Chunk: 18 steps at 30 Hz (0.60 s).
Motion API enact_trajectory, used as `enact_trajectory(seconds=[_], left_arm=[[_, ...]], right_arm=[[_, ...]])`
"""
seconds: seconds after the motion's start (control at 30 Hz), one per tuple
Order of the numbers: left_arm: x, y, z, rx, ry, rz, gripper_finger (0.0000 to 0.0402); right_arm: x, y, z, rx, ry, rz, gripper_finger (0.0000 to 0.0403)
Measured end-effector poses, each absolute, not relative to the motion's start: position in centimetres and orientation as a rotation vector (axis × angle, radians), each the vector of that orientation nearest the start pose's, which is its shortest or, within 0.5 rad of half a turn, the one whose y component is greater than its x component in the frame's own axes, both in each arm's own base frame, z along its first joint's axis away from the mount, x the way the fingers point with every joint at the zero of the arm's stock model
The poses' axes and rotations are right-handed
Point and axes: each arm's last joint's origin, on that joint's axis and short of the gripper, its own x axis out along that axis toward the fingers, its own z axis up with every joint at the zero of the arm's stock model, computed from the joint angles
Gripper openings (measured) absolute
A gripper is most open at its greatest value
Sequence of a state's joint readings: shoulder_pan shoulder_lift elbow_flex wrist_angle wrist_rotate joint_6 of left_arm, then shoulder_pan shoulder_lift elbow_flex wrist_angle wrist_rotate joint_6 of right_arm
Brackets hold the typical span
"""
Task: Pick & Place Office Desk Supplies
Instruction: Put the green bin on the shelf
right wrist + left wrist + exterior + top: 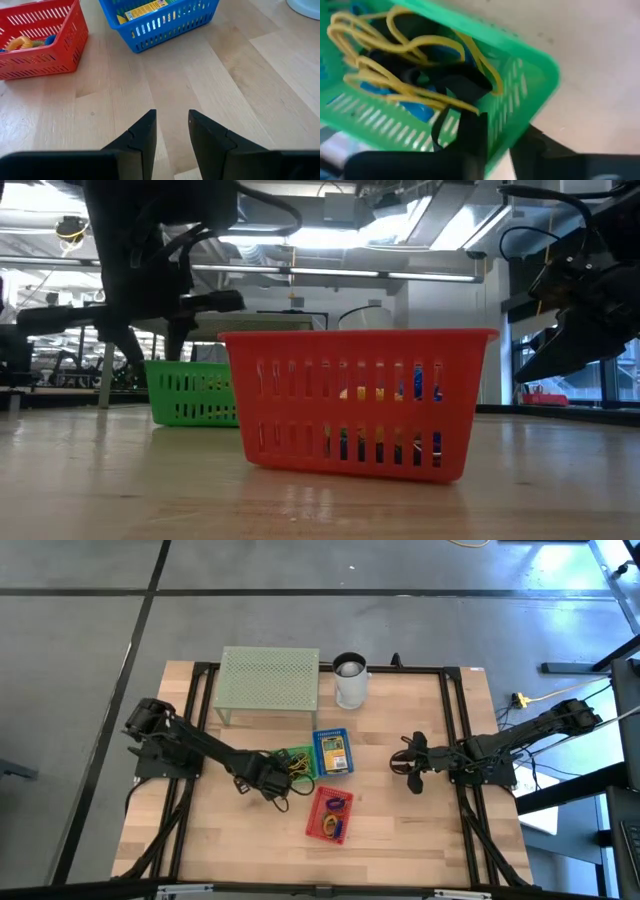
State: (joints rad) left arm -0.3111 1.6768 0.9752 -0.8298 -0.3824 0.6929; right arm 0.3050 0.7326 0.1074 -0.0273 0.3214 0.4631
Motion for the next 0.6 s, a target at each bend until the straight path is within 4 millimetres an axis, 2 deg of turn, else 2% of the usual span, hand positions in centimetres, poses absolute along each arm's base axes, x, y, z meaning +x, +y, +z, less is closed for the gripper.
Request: enact_trajectory(seconds=[0.07,0.13,0.37,0.6], left_arm=[[26.7,-7.6,15.9,1.033,1.443,-0.470,0.0028],[26.7,-7.6,16.0,0.970,1.440,-0.459,0.0009],[26.5,-9.0,16.3,0.938,1.414,-0.444,0.0003],[27.8,-10.8,19.1,0.911,1.324,-0.402,0.0003]], right_arm=[[13.0,3.1,12.8,0.247,0.601,-0.158,0.0113],[13.0,3.1,12.8,0.247,0.601,-0.158,0.0113],[13.0,3.1,12.8,0.247,0.601,-0.158,0.0113],[13.0,3.1,12.8,0.247,0.601,-0.158,0.0113]])
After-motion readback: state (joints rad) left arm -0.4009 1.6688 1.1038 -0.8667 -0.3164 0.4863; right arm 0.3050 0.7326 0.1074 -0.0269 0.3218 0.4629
